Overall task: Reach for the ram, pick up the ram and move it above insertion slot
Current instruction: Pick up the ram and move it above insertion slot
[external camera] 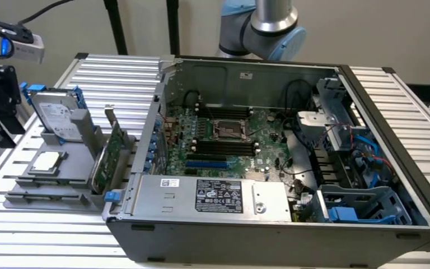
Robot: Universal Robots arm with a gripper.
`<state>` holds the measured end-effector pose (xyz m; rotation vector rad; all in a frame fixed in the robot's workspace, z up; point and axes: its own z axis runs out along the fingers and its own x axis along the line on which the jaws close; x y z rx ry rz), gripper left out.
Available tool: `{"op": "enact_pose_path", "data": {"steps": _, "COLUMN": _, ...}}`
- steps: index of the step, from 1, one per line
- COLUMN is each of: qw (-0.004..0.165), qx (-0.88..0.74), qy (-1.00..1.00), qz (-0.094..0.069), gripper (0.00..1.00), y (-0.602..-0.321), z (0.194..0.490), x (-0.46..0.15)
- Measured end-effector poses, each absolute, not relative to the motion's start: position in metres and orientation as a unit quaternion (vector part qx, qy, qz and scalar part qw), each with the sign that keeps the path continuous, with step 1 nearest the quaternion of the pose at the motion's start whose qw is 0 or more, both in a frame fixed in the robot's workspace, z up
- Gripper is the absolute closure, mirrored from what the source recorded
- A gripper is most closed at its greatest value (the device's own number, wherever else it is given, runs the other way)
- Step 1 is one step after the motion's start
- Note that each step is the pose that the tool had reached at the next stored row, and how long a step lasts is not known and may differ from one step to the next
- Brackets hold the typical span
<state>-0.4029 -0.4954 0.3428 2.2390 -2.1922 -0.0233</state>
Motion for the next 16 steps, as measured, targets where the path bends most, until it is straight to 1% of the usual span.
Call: {"op": "enact_pose_path", "data": {"steps": 16, "qw": 0.004, "qx": 0.716, "qy": -0.698, "qz": -0.007, "gripper": 0.64, "y": -0.502, "z": 0.314, "x": -0.402}}
